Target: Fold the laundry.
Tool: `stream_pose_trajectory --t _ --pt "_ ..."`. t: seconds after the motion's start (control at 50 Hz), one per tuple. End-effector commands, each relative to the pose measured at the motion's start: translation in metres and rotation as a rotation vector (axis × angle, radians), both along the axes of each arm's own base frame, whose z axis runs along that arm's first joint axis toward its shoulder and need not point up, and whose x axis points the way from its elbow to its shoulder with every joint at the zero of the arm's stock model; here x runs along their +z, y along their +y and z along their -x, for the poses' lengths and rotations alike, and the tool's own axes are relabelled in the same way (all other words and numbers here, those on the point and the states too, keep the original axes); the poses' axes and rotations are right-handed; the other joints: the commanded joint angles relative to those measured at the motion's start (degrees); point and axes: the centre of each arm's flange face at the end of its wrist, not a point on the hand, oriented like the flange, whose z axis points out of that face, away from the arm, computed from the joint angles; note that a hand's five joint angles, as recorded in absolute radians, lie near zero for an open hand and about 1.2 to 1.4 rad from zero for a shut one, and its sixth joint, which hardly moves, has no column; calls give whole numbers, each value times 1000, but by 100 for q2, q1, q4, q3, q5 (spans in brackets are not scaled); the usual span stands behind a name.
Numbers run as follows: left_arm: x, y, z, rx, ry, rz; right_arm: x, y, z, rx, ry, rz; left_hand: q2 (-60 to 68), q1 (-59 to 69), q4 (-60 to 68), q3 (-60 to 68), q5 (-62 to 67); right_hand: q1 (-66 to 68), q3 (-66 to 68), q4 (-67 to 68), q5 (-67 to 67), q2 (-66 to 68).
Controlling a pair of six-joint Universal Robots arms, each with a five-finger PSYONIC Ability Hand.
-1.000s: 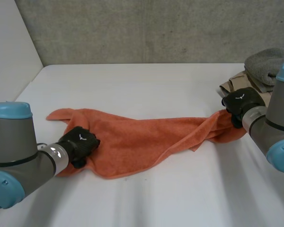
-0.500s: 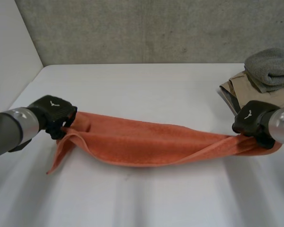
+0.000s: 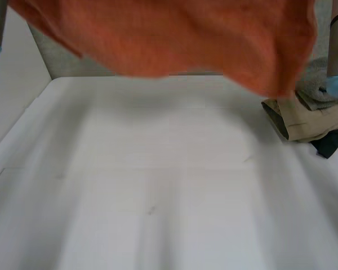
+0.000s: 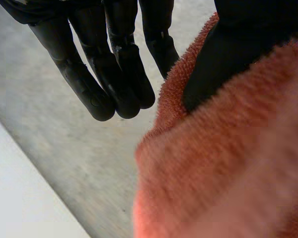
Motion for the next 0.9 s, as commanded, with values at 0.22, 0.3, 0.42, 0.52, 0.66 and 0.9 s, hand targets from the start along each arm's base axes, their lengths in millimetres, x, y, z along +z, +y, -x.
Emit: stream_pose_trajectory --t 0.22,0.3,0.42,0.52,0.66,0.9 --pt "-213 -3 -3 -91 -191 -528 -189 -2 5 126 246 -581 1158 1359 1148 1189 1411 1675 1202 1129 1221 1433" --pt "-273 6 -5 -94 -283 -642 -238 7 9 175 310 -733 1158 1359 1148 1189 1411 1675 1202 1129 1221 1433" --pt "-318 28 -10 -82 -466 -786 -274 20 18 179 430 -874 1158 1359 1148 1189 1411 1675 1202 1129 1221 1433" --pt "-312 36 -8 -91 -529 -813 -266 26 21 165 437 -888 109 310 99 139 361 1675 1202 1129 1221 1433" --pt "-292 46 -4 -105 -477 -814 -259 34 21 161 364 -907 -3986 -3785 -3996 -3955 -3733 1675 1202 1129 1221 1433" --pt "-301 68 -16 -28 -447 -949 -262 33 25 128 343 -926 -4929 -4728 -4939 -4899 -4677 1675 1202 1129 1221 1433"
